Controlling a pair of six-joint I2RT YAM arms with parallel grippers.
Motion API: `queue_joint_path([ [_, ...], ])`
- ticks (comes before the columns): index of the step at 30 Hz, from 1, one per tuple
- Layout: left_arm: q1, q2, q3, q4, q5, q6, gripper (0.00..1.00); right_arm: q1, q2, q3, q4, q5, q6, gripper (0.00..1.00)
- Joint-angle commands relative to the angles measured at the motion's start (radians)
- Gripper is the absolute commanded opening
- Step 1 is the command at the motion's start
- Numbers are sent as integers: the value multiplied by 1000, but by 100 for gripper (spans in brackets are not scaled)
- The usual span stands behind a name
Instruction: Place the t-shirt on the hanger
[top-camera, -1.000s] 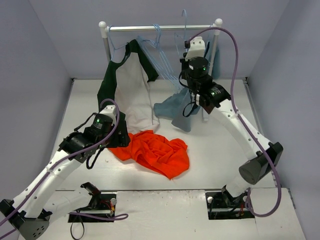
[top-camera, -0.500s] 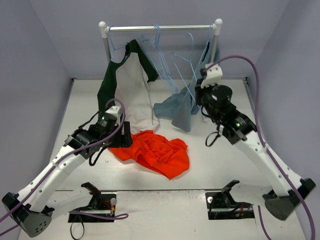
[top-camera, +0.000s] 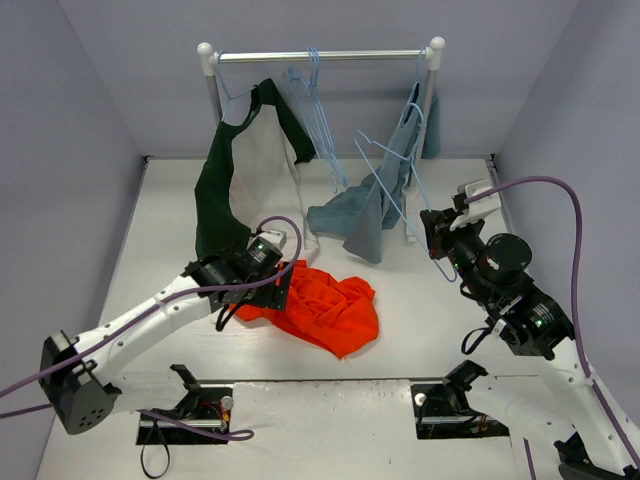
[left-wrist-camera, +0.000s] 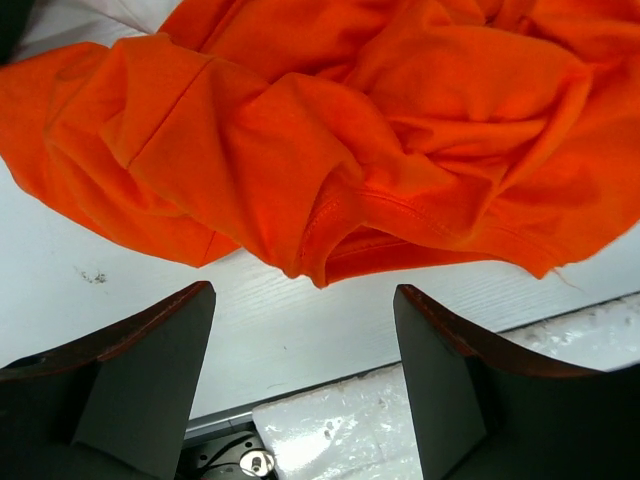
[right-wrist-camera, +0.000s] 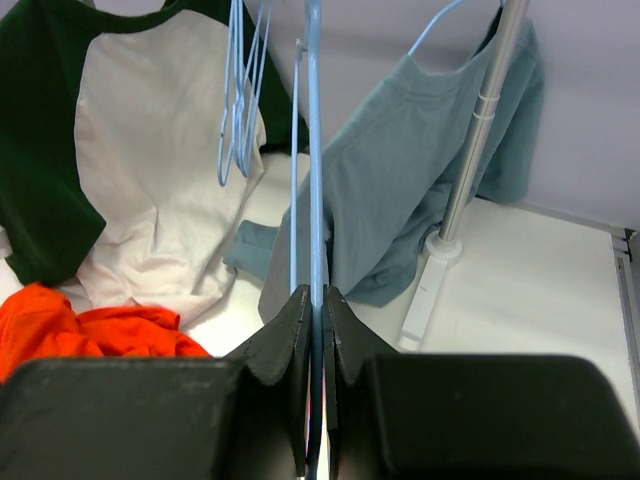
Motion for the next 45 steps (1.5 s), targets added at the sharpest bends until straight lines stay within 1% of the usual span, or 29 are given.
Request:
queue_joint_path([
  [1,-52,51,-3,40,-115,-28,68,5,-49,-19,14,0,7,0],
  [2,-67,56,-12,40,-145,-33,68,5,-63,-23,7,4,8,0],
  [5,-104,49,-40,40,-176,-71,67,6,-98,-28,-6,15,15,0],
  [9,-168,8,-119,55,-235,-135,67,5,-125,-30,-24,16,27,0],
  [12,-216,-24,-180,95,-268,-179,68,5,-132,-32,-29,16,29,0],
  [15,-241,-42,-223,123,-327,-232,67,5,-138,-31,-33,17,29,0],
  [21,-242,-61,-293,220,-379,-288,67,5,-145,-37,-39,16,29,0],
  [23,-242,-71,-319,260,-403,-302,67,5,-146,-38,-40,15,55,0],
  [29,-242,-71,-354,340,-416,-327,66,6,-158,-38,-44,13,61,0],
  [32,-243,-57,-363,370,-403,-328,63,4,-164,-38,-48,16,64,0],
  [38,-242,-18,-364,379,-390,-344,57,5,-169,-41,-55,18,64,0],
  [40,-242,-10,-367,381,-387,-354,53,5,-166,-40,-57,16,64,0],
  [45,-243,-5,-372,379,-389,-370,48,5,-168,-41,-58,16,60,0],
])
